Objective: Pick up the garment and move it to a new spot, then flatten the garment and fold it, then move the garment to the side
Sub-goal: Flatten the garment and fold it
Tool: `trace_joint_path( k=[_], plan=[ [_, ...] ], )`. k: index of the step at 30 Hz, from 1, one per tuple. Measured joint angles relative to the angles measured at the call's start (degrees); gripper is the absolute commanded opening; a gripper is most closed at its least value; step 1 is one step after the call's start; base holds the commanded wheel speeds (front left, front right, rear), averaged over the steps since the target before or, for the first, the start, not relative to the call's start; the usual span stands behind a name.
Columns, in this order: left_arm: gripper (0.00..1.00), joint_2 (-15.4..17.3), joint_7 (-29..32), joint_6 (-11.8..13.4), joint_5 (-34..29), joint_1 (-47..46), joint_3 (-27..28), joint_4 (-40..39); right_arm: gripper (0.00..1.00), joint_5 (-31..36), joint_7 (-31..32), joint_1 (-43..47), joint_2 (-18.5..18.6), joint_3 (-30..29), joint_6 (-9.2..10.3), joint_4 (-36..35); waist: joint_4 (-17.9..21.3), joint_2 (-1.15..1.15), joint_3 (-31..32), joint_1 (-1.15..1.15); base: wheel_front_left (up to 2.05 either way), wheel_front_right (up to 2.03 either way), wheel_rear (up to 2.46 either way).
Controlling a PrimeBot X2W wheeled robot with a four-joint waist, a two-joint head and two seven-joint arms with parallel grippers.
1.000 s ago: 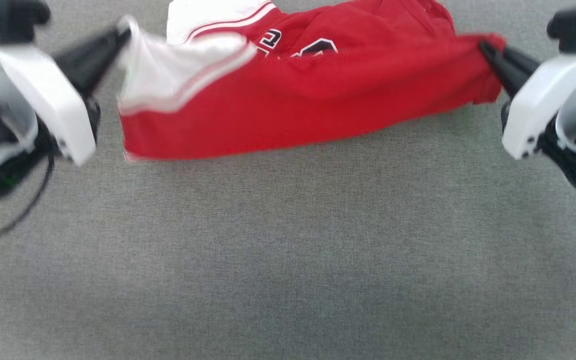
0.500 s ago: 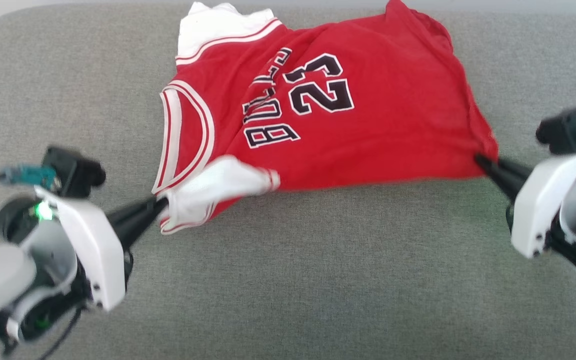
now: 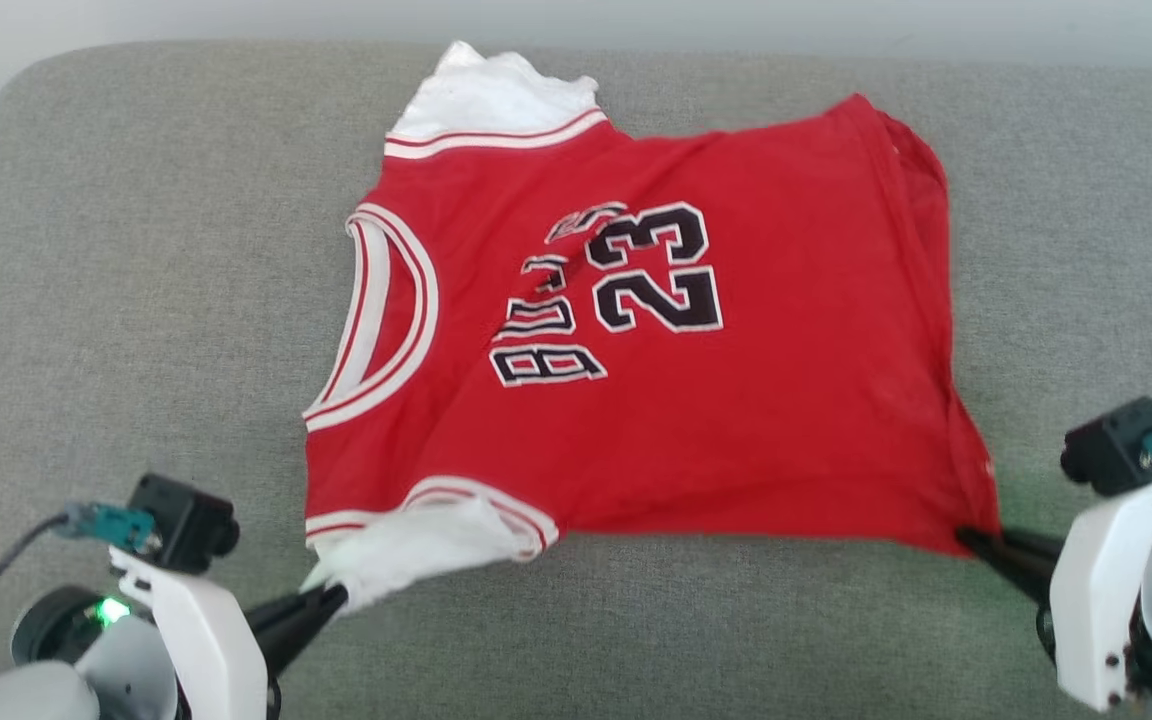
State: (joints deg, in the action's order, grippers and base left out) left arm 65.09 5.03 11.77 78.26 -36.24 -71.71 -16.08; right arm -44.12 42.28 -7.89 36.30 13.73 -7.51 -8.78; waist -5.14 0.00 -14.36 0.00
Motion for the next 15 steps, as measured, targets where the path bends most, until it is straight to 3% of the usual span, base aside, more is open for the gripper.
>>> trace_joint_path(
  k=[8,15],
  plan=[
    [0.00,-0.2,0.0,0.6,0.8,3.9,-0.6,-0.4,0.00,-2.6,4.6,8.3,-0.1,-3.3,0.01,-5.1,-0.1,0.00,0.1,0.00,0.00,0.00,0.00],
    [0.00,0.8,-0.5,0.1,-0.7,2.3,0.8,-1.1,0.00,-2.8,4.6,10.3,-2.2,-7.0,0.01,-8.1,-0.1,0.00,-0.1,0.00,0.00,0.00,0.00]
  ],
)
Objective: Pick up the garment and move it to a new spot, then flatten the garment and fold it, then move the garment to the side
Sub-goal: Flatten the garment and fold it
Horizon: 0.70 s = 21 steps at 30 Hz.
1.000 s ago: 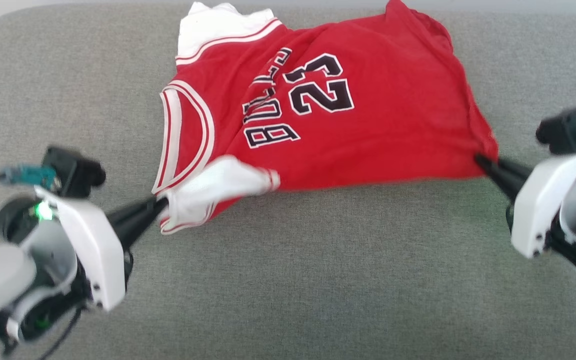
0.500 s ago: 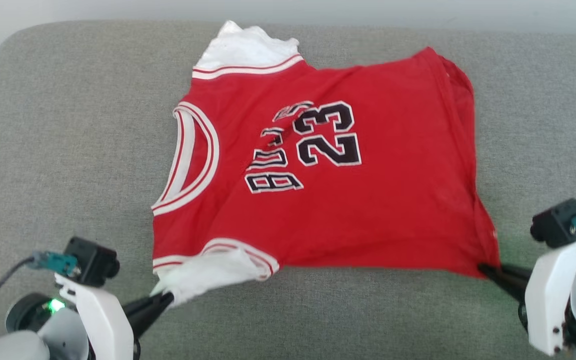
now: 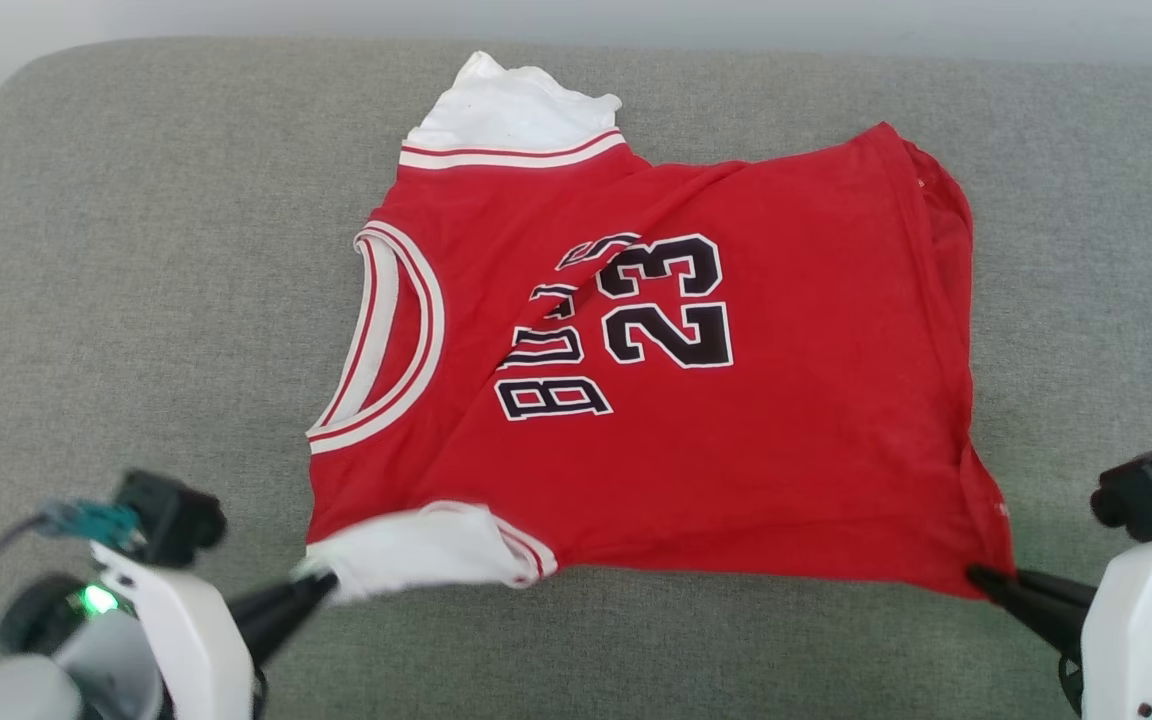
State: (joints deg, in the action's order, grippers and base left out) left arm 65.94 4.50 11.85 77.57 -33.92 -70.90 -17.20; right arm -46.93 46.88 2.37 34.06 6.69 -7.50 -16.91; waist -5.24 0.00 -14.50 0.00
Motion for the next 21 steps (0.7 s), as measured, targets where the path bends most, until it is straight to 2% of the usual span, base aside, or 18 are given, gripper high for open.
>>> trace_joint_path(
  k=[7,11,14,21],
  plan=[
    [0.00,4.0,1.3,-0.3,-4.4,-7.1,3.8,-2.1,0.00,1.8,-1.3,-3.1,-1.8,-4.2,-0.01,-3.3,0.3,0.00,-0.8,0.00,0.00,0.00,0.00],
    [0.00,3.7,3.4,-2.3,-8.1,-12.3,5.6,-0.6,0.00,4.2,-1.6,-7.9,-3.1,-5.3,0.00,-2.7,0.7,0.00,-1.7,0.00,0.00,0.00,0.00],
    [0.00,1.5,5.2,-4.6,-10.3,-16.4,6.7,3.0,0.00,5.7,-2.3,-13.2,-4.4,-4.9,0.00,-0.8,1.0,0.00,-2.6,0.00,0.00,0.00,0.00],
    [0.00,-7.2,7.6,-11.7,-14.1,-25.1,7.4,16.3,0.00,9.7,-5.2,-25.7,-5.8,-0.4,-0.01,8.1,1.7,0.00,-5.3,0.00,0.00,0.00,0.00]
  ],
)
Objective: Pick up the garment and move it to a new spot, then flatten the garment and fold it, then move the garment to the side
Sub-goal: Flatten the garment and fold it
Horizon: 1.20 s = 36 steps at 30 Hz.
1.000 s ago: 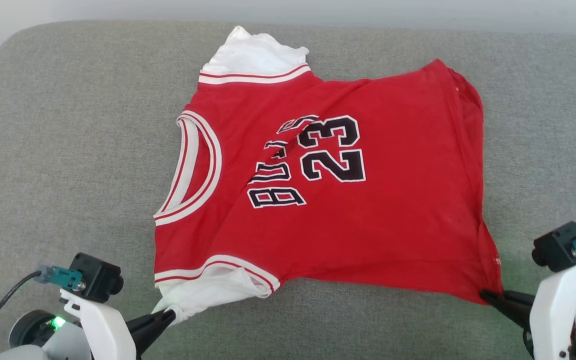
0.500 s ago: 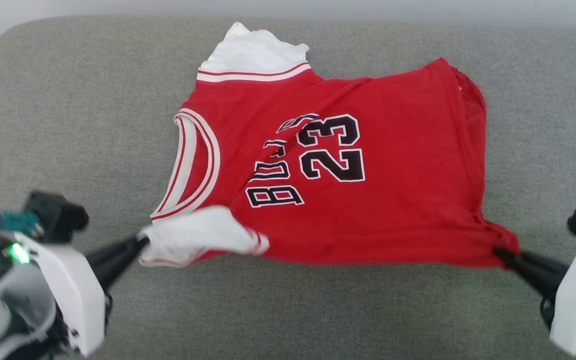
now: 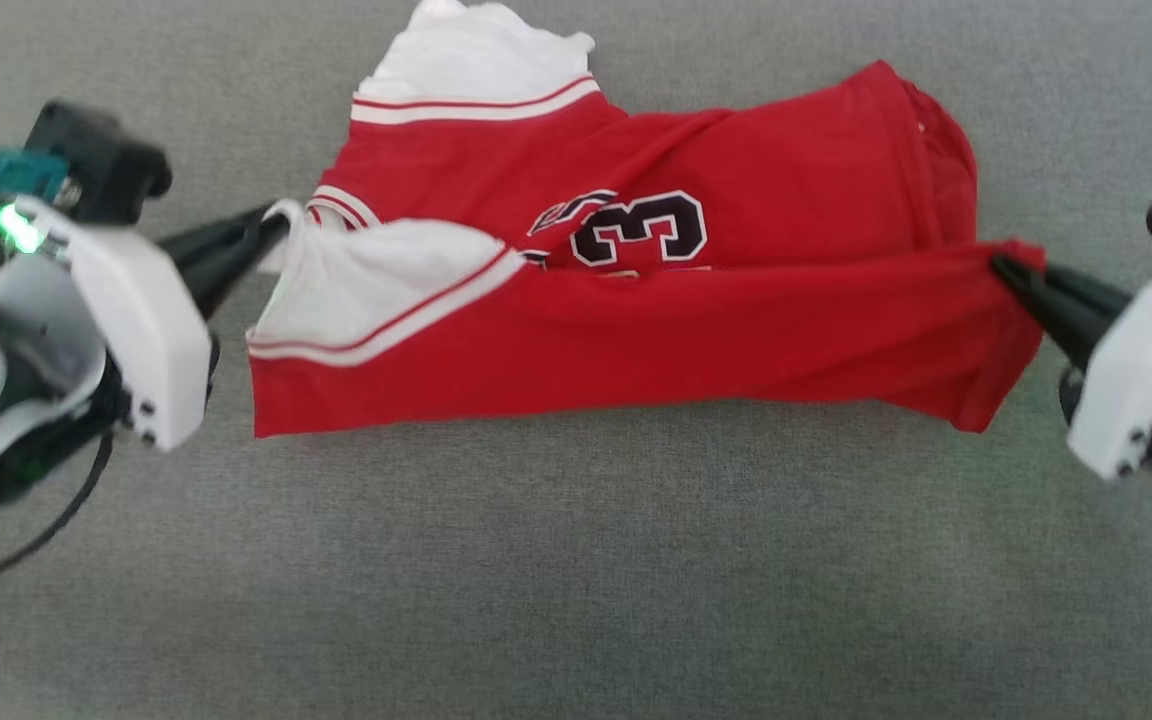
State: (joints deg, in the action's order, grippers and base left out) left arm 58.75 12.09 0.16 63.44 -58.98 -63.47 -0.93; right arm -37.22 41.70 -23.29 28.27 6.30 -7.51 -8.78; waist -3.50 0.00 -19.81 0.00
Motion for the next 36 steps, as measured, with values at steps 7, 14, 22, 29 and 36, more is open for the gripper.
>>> trace_joint_path(
  k=[7,14,22,29,36],
  plan=[
    [0.00,-8.1,0.0,-5.1,-1.8,-4.8,-0.8,14.6,0.00,2.1,-4.1,-10.4,-1.7,4.8,0.01,13.1,1.0,0.00,-2.6,0.00,0.00,0.00,0.00],
    [0.00,-14.3,1.4,-7.2,1.3,-5.7,-2.6,27.5,0.04,2.5,-7.2,-17.3,-2.9,11.5,0.01,24.2,1.8,0.00,-4.1,0.00,0.00,0.00,0.00],
    [1.00,-17.1,4.9,-7.5,6.1,-6.4,-3.1,34.5,1.00,1.3,-12.0,-20.6,-2.4,14.8,0.01,30.1,1.7,0.00,-4.1,0.00,0.00,0.00,0.00],
    [1.00,-15.0,8.0,-7.1,8.1,-6.9,-2.9,33.2,1.00,1.7,-17.6,-20.4,-1.4,11.9,0.01,29.2,1.3,0.00,-2.7,0.00,0.00,0.00,0.00],
    [1.00,-8.8,9.5,-1.8,9.3,-4.8,-2.3,22.1,1.00,3.8,-23.4,-14.8,-2.5,5.7,0.01,22.9,1.7,0.00,-1.3,0.00,0.00,0.00,0.00]
  ],
)
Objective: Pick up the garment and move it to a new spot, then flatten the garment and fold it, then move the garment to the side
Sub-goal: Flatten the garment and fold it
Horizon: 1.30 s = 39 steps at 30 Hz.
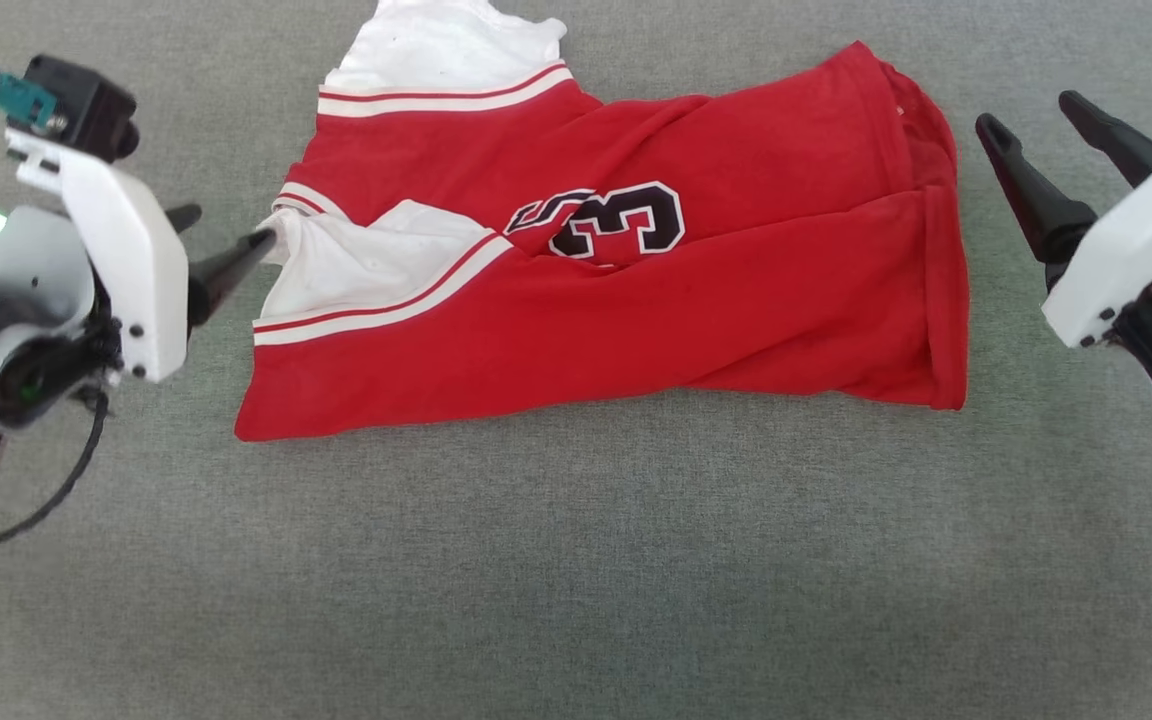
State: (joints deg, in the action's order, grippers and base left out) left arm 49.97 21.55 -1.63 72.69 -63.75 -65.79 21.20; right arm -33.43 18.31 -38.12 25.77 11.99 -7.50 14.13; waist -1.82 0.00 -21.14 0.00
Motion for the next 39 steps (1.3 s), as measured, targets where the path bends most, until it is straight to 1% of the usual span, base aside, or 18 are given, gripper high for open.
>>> trace_joint_path(
  k=[4,6,9,12,16,19,20,24,27,28,29,32,39],
  plan=[
    [1.00,4.1,0.7,4.9,1.9,3.4,0.0,-9.1,1.00,2.5,-2.8,3.9,-1.5,-3.8,0.00,-5.4,0.4,0.00,0.4,0.00,0.00,0.00,0.00],
    [1.00,5.8,1.2,7.3,2.2,5.2,-0.3,-13.5,1.00,4.3,-3.8,6.0,-2.9,-6.1,0.00,-8.5,0.6,0.00,0.5,0.00,0.00,0.00,0.00],
    [1.00,7.7,1.4,10.7,2.9,7.8,-0.9,-18.4,1.00,6.7,-4.9,9.0,-5.8,-9.3,0.00,-12.7,1.1,0.00,0.5,0.00,0.00,0.00,0.00],
    [1.00,8.9,1.2,13.1,3.4,9.7,-1.2,-20.9,1.00,8.5,-5.6,11.8,-8.7,-12.1,0.00,-16.6,1.8,0.00,0.3,0.00,0.00,0.00,0.00],
    [1.00,9.4,0.5,14.6,4.5,11.4,-1.4,-21.0,1.00,9.6,-5.6,14.5,-11.2,-13.9,0.00,-19.9,2.6,0.00,0.0,0.00,0.00,0.00,0.00],
    [1.00,9.0,-0.1,15.0,6.4,13.0,-1.3,-18.4,1.00,10.9,-4.7,17.7,-13.7,-14.9,0.00,-22.9,3.7,0.00,-0.4,0.00,0.00,0.00,0.00],
    [1.00,9.0,-0.1,15.0,6.4,13.0,-1.3,-18.4,1.00,10.9,-4.7,17.7,-13.7,-14.9,0.00,-22.9,3.7,0.00,-0.4,0.00,0.00,0.00,0.00],
    [1.00,7.7,0.2,15.2,6.8,13.6,-1.6,-13.9,1.00,11.2,-2.5,20.2,-15.1,-15.3,0.00,-24.0,4.7,0.00,-0.7,0.00,0.00,0.00,0.00],
    [1.00,6.0,0.9,14.4,8.5,13.8,-1.5,-10.6,1.00,11.1,-0.5,21.6,-15.3,-14.9,0.00,-24.0,5.2,0.00,-0.9,0.00,0.00,0.00,0.00],
    [0.91,5.6,1.3,13.9,8.8,13.8,-1.5,-9.7,1.00,10.9,0.3,21.9,-15.2,-14.7,0.00,-23.7,5.3,0.00,-0.9,0.00,0.00,0.00,0.00],
    [0.00,5.2,1.6,13.3,8.9,13.7,-1.6,-8.9,1.00,10.5,1.4,22.3,-15.3,-14.4,0.00,-23.2,5.4,0.00,-0.9,0.00,0.00,0.00,0.00],
    [0.00,3.3,1.6,11.1,8.9,13.4,-1.6,-6.6,1.00,8.7,5.9,22.8,-15.1,-12.8,0.00,-21.1,5.3,0.00,-1.0,0.00,0.00,0.00,0.00],
    [0.00,0.5,1.1,8.7,8.1,12.4,-2.0,-3.7,1.00,6.6,13.5,20.4,-13.6,-10.2,0.00,-14.6,3.9,0.00,-1.0,0.00,0.00,0.00,0.00]
  ],
)
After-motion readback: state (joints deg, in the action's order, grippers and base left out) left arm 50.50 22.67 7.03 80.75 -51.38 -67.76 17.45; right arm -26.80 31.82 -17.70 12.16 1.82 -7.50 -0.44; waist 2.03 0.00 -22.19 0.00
